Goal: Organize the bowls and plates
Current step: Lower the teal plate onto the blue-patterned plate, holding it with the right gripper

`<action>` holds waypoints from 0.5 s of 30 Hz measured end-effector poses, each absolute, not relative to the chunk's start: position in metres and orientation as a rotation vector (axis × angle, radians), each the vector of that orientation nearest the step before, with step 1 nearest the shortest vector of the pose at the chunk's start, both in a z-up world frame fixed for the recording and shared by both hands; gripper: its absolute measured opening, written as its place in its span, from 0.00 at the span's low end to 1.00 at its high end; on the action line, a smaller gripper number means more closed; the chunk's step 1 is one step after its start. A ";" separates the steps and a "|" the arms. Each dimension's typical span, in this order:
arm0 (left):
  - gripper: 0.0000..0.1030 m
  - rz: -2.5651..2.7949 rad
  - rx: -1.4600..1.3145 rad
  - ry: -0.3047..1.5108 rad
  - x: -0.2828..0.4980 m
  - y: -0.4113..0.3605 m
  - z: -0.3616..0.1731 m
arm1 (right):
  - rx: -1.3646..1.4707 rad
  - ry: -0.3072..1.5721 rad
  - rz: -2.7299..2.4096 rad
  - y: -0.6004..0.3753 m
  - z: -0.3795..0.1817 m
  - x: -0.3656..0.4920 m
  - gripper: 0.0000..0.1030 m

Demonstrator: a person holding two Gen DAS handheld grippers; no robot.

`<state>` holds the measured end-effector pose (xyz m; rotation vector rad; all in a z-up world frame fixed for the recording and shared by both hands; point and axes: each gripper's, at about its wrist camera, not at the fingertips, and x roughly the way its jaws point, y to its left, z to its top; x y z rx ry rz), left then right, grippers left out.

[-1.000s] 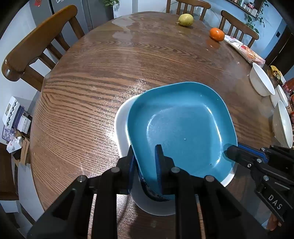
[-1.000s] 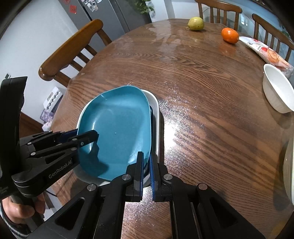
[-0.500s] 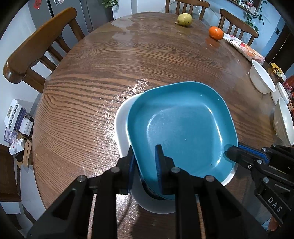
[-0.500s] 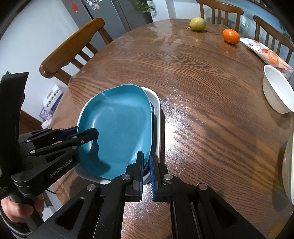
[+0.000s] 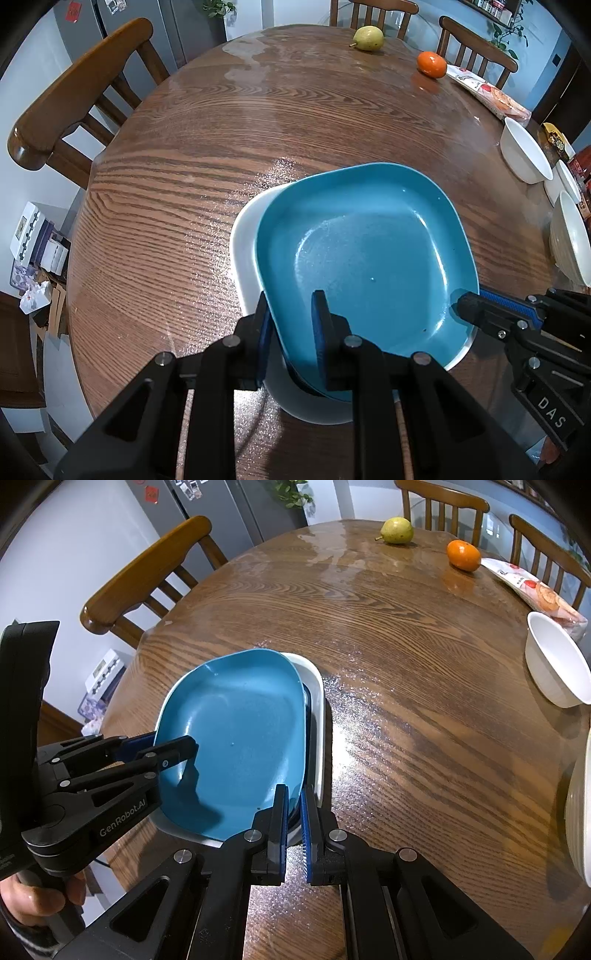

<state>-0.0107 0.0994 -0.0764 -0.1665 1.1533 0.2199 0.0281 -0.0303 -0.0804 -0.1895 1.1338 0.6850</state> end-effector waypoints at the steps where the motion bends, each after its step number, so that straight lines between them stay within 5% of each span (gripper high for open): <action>1: 0.17 0.219 -0.166 1.153 -0.011 0.099 -0.077 | -0.190 1.133 0.685 -0.030 -0.080 0.028 0.06; 15: 0.17 0.219 -0.155 1.148 -0.013 0.097 -0.075 | -0.191 1.131 0.680 -0.032 -0.079 0.027 0.06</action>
